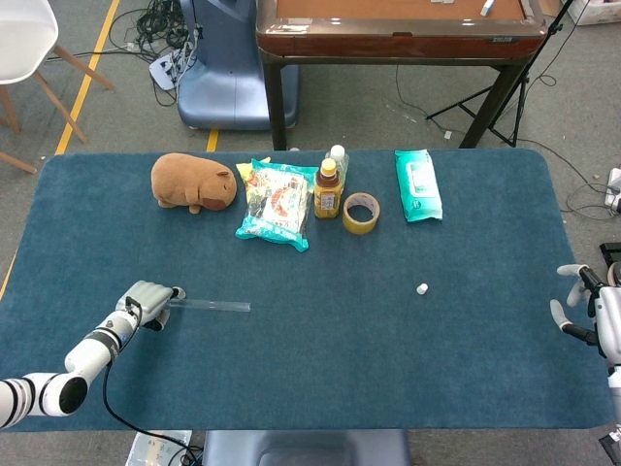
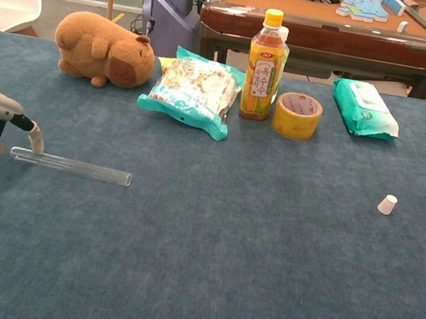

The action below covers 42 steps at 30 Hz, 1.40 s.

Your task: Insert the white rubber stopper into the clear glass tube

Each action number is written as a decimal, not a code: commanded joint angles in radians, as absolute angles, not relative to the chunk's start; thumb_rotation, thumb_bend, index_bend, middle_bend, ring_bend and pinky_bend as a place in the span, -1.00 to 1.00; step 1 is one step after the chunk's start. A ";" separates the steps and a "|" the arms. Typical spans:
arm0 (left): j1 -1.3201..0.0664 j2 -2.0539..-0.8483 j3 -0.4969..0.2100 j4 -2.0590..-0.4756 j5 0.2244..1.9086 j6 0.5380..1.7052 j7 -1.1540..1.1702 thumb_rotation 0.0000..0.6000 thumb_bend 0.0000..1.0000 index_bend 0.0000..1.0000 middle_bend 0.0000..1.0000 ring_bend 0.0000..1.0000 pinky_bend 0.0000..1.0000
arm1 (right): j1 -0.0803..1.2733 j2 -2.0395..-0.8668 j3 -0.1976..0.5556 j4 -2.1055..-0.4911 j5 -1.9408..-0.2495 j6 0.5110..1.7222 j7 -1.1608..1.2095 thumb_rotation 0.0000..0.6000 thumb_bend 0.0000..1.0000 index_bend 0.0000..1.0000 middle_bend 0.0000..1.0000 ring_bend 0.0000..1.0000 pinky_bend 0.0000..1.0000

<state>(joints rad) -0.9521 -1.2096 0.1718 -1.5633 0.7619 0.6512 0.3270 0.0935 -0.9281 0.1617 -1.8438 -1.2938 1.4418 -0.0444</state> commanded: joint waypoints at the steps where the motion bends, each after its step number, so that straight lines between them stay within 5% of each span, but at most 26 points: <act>1: -0.938 -1.192 0.164 -1.588 0.779 0.665 0.316 1.00 0.22 -0.58 0.91 1.00 1.00 | 0.096 -0.930 0.162 -1.843 -1.291 1.439 -0.046 1.00 -0.32 -0.31 0.22 0.36 0.35; 6: -0.895 -1.181 0.128 -1.611 0.826 0.737 0.273 1.00 0.21 -0.58 0.87 0.99 1.00 | 0.103 -0.933 0.165 -1.845 -1.288 1.438 -0.073 1.00 -0.32 -0.30 0.22 0.36 0.35; 11: -0.799 -1.192 0.072 -1.619 0.946 0.902 0.182 1.00 -0.13 -0.60 0.73 0.89 0.96 | 0.127 -0.938 0.169 -1.861 -1.279 1.421 -0.149 1.00 -0.39 -0.31 0.22 0.36 0.35; 15: -0.726 -1.195 0.043 -1.624 1.049 1.024 0.111 1.00 -0.27 -0.60 0.70 0.86 0.93 | 0.175 -0.947 0.169 -1.877 -1.254 1.364 -0.263 1.00 -0.46 -0.31 0.28 0.46 0.57; 20: -0.670 -1.175 0.034 -1.643 1.135 1.091 0.060 1.00 -0.29 -0.60 0.70 0.86 0.93 | 0.254 -0.965 0.170 -1.891 -1.209 1.261 -0.383 1.00 -0.44 -0.31 0.50 0.82 0.94; 25: -0.608 -1.182 0.027 -1.656 1.199 1.183 0.065 1.00 -0.29 -0.60 0.72 0.88 0.93 | 0.355 -0.979 0.165 -1.902 -1.086 1.103 -0.503 1.00 -0.26 -0.32 0.93 1.00 1.00; 31: -0.557 -1.167 0.034 -1.694 1.247 1.218 0.070 1.00 -0.29 -0.60 0.76 0.92 0.93 | 0.483 -1.039 0.145 -1.863 -0.891 0.928 -0.600 1.00 0.04 -0.50 1.00 1.00 1.00; 42: -0.504 -1.139 0.030 -1.741 1.293 1.221 0.073 1.00 -0.28 -0.60 0.79 0.94 0.93 | 0.637 -1.183 0.085 -1.725 -0.671 0.837 -0.684 1.00 0.09 -0.57 1.00 1.00 1.00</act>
